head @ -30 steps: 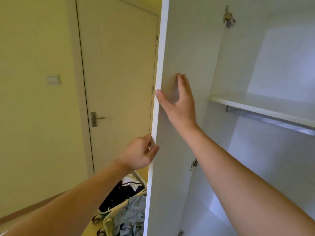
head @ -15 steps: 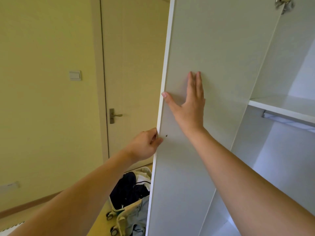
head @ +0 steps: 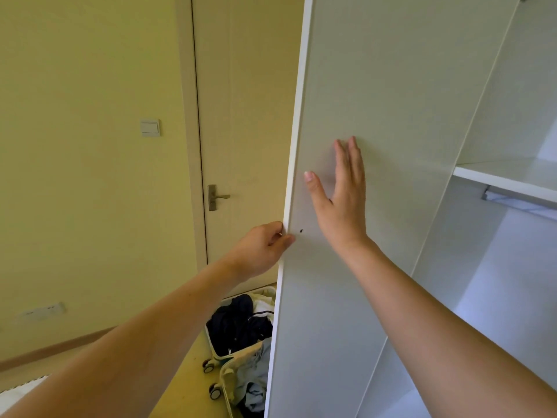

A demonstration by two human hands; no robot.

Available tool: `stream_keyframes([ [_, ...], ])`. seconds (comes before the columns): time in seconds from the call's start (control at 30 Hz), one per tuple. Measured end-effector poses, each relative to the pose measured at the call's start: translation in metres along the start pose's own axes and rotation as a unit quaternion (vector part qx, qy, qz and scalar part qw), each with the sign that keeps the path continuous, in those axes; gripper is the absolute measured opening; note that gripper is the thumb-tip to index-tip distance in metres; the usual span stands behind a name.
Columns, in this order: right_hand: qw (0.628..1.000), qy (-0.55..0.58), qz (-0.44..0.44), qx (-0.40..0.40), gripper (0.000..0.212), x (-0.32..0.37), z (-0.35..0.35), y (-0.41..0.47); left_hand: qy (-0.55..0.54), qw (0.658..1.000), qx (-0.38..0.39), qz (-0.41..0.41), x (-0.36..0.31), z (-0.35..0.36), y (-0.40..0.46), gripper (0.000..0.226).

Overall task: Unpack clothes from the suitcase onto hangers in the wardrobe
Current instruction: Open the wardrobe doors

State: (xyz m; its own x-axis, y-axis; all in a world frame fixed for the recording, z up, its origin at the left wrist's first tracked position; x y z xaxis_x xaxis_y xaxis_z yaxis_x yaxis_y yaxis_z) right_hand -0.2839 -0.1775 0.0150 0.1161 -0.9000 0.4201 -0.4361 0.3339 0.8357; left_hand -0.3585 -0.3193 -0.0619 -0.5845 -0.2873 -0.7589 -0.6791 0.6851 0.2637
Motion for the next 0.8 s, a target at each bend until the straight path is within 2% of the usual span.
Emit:
stream_keyframes([
  [0.1,0.999,0.028,-0.018,0.013,0.062,0.004,-0.006,-0.022,0.025,0.999,-0.021,-0.034,0.000,0.005,-0.018,0.030],
  [0.27,0.990,-0.009,-0.142,0.022,0.056,0.027,-0.004,-0.055,0.061,0.993,-0.047,-0.091,0.017,0.002,-0.057,0.041],
  [0.4,0.975,0.021,-0.213,0.052,0.054,0.051,0.014,-0.076,0.073,0.985,-0.074,-0.142,0.031,-0.012,-0.092,0.044],
  [0.8,0.960,0.085,-0.237,0.122,0.057,0.092,0.079,-0.106,0.122,0.948,-0.153,-0.251,0.086,-0.081,-0.162,0.042],
])
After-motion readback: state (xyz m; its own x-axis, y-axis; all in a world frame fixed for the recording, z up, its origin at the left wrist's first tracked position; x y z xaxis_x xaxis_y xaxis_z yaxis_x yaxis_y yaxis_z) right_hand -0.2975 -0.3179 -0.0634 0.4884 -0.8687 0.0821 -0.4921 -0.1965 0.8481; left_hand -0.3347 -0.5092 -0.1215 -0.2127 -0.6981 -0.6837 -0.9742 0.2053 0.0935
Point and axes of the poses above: each hand's wrist, its own y-axis towards the middle knuckle, its own z-axis out of the palm, x = y × z, the point moved 2 cm from there along y, towards the middle knuckle, and after that the axes turned 3 degrees about -y, right-handed, at the moved point
